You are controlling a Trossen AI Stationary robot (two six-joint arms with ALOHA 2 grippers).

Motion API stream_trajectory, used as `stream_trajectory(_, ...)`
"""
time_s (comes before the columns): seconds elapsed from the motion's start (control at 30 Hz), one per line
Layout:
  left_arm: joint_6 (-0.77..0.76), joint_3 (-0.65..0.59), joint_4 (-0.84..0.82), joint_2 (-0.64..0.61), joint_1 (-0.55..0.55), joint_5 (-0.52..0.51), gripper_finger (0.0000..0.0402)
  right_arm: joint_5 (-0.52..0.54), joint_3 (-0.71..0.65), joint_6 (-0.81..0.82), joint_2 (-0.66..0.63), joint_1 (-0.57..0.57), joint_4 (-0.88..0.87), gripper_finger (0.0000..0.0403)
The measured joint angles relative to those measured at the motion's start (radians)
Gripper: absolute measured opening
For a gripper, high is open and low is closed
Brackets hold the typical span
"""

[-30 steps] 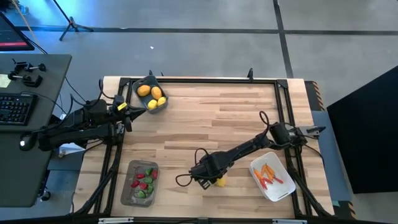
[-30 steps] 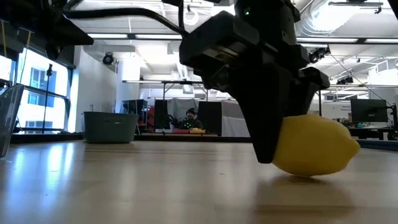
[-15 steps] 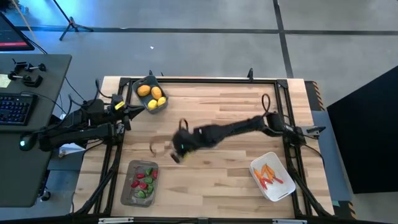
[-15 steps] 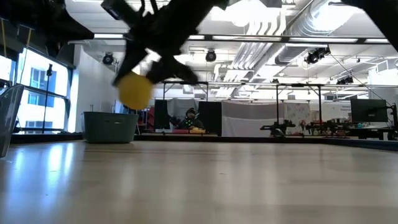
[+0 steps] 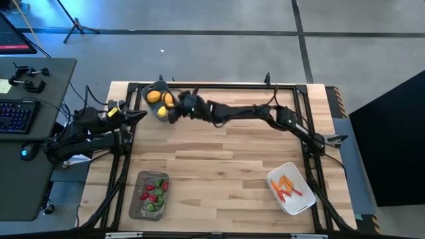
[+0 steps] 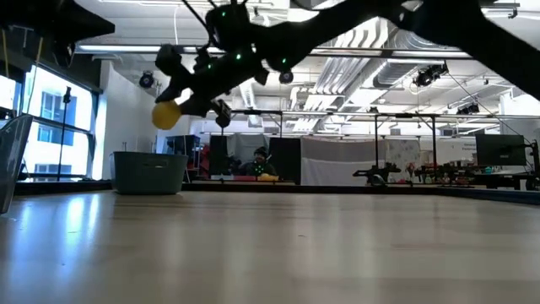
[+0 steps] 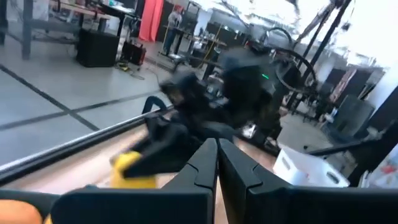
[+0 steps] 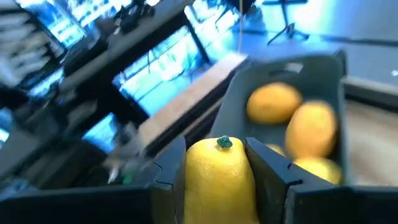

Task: Sort produce into baskets
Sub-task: Put the lemon into the blue bin

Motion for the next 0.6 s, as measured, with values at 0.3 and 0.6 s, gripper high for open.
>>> stream_trajectory(0.3,0.120,0.012,-0.004,0.003,0.000,0.057,0.0000,-0.070,0.317,-0.014,0.226,-0.094,-0.001,0.0108)
stream_trajectory(0.6,0.129,0.012,-0.007,0.003,0.001,0.057,0.0000,-0.070,0.296,0.088,0.282,-0.134,0.115,0.0108)
